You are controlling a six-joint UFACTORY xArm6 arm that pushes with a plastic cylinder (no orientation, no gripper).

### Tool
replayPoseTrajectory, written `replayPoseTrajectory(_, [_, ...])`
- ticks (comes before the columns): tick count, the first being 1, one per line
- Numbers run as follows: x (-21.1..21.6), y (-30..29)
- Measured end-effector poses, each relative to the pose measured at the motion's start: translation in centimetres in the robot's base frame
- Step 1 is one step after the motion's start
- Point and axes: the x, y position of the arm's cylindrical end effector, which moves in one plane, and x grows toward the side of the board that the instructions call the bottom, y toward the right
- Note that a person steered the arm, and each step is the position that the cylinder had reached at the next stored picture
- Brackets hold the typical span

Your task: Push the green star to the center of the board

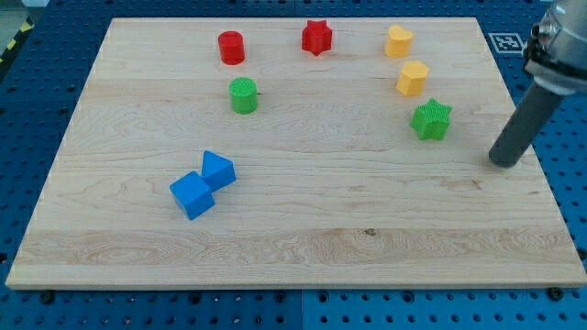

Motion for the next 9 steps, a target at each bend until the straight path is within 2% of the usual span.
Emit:
replayPoseTrajectory(1, [-4.3,0.0])
replayPoseTrajectory(2, [-4.9,-2.3])
replayPoseTrajectory(6, [-5.2,-3.7])
replayPoseTrajectory(9, [-4.7,-11.6])
